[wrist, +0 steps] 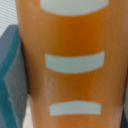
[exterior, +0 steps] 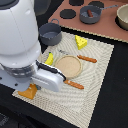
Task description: Interact with the objects in diverse but meaningful ways.
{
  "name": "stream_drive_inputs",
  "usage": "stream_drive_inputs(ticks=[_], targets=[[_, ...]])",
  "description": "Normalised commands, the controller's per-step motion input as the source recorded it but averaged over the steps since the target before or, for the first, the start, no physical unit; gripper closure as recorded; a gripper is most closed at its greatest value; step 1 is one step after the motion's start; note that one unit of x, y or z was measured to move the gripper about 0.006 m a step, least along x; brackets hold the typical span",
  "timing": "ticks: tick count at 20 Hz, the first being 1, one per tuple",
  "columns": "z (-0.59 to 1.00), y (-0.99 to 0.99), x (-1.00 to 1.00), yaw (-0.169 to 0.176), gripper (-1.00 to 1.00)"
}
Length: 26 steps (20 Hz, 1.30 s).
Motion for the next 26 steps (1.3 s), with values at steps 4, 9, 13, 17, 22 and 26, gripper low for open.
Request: stream_drive_inputs(ticks=[4, 9, 13, 17, 22, 26], targets=[[-0.1, 0.4, -0.85, 0.038, 1.0], [-0.08, 0.4, -0.86, 0.035, 1.0], [-0.12, 0.37, -0.9, 0.025, 1.0], [-0.15, 0.35, -0.88, 0.027, 1.0], [-0.23, 0.27, -0.81, 0.015, 1.0], [-0.28, 0.2, -0.79, 0.008, 1.0]])
